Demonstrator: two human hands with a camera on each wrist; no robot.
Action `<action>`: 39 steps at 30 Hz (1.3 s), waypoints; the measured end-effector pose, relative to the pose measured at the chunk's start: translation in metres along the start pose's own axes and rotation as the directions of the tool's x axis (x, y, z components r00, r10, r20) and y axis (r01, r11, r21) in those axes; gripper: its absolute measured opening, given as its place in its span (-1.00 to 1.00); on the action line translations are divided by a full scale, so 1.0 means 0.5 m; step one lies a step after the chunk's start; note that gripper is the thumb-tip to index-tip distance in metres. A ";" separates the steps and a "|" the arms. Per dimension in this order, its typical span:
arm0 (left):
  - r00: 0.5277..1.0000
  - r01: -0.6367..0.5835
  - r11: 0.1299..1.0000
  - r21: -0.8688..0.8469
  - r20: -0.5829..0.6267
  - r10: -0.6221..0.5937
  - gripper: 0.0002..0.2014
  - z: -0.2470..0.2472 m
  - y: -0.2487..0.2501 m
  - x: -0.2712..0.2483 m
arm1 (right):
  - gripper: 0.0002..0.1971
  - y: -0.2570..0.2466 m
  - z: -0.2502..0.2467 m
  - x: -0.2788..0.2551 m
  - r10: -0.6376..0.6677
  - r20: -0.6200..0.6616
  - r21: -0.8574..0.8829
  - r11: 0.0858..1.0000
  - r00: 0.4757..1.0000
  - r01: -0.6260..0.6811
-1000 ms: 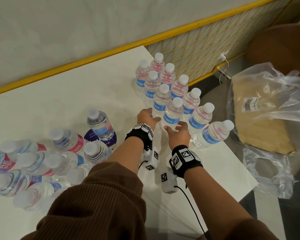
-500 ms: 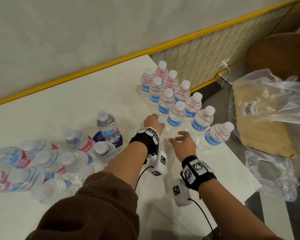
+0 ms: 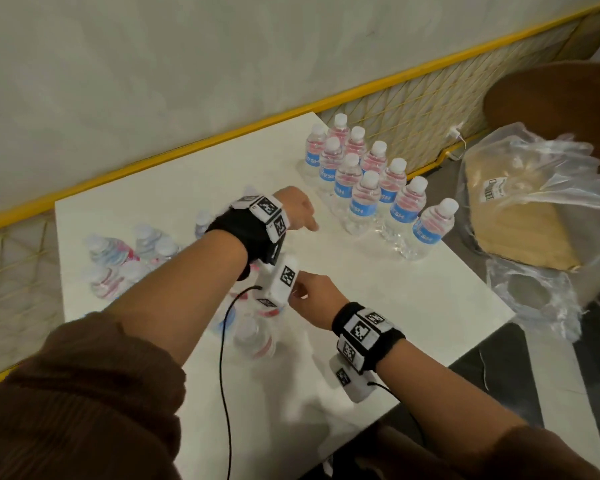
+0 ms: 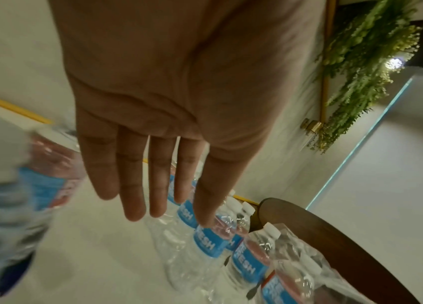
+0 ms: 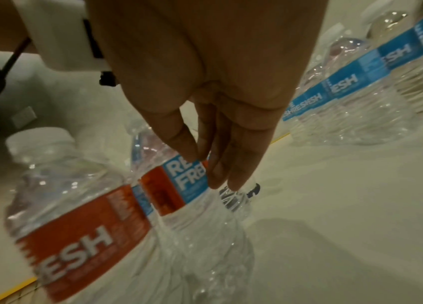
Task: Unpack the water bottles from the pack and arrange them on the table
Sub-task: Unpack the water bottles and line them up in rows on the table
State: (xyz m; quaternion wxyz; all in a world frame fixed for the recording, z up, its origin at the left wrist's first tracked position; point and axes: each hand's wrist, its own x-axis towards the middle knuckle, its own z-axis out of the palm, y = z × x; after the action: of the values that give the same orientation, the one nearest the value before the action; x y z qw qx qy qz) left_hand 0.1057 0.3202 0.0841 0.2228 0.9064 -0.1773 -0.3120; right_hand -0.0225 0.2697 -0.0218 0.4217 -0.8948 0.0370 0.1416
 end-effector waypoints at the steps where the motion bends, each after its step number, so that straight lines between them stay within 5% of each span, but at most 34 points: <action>1: 1.000 0.007 0.999 0.033 0.018 -0.007 -0.55 0.002 -0.015 -0.022 | -0.83 -0.009 0.011 -0.010 0.006 -0.017 0.025 1.000 1.000 -0.006; 5: 0.996 -0.027 0.980 0.197 0.084 0.010 -0.50 0.022 -0.064 -0.081 | -0.83 -0.020 0.039 -0.048 0.052 -0.129 0.115 0.993 0.990 -0.037; 8: 0.989 -0.054 0.967 0.251 0.145 0.017 -0.45 0.041 -0.088 -0.103 | -0.83 -0.029 0.060 -0.076 0.057 -0.060 0.122 0.991 0.997 -0.050; 13: 0.976 -0.112 0.881 0.460 0.215 0.011 -0.45 0.063 -0.109 -0.123 | -0.58 -0.057 0.089 -0.103 0.086 0.044 0.050 0.995 0.995 -0.088; 20: 0.969 -0.155 0.788 0.596 0.247 0.004 -0.48 0.085 -0.118 -0.122 | -0.26 -0.086 0.137 -0.116 0.093 -0.101 -0.066 0.993 0.991 -0.100; 30: 0.995 -0.052 0.978 0.201 0.094 0.034 -0.64 0.104 -0.110 -0.076 | -0.44 -0.050 0.067 -0.127 0.178 -0.202 -0.100 0.974 0.963 -0.201; 36: 0.985 -0.103 0.962 0.254 -0.107 0.134 -0.68 0.158 -0.023 -0.027 | -0.39 0.055 -0.054 -0.119 0.342 -0.385 0.071 0.937 0.857 -0.342; 39: 0.976 -0.121 0.991 0.059 -0.174 0.129 -0.62 0.189 0.023 0.005 | -0.42 0.104 -0.111 -0.110 0.376 -0.442 0.152 0.926 0.814 -0.345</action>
State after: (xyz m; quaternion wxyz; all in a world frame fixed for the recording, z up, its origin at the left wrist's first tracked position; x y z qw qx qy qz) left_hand 0.0446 0.2815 0.0222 0.2350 0.9227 -0.2209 -0.2111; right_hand -0.0726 0.1907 -0.0112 0.3949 -0.8649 0.3098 -0.0001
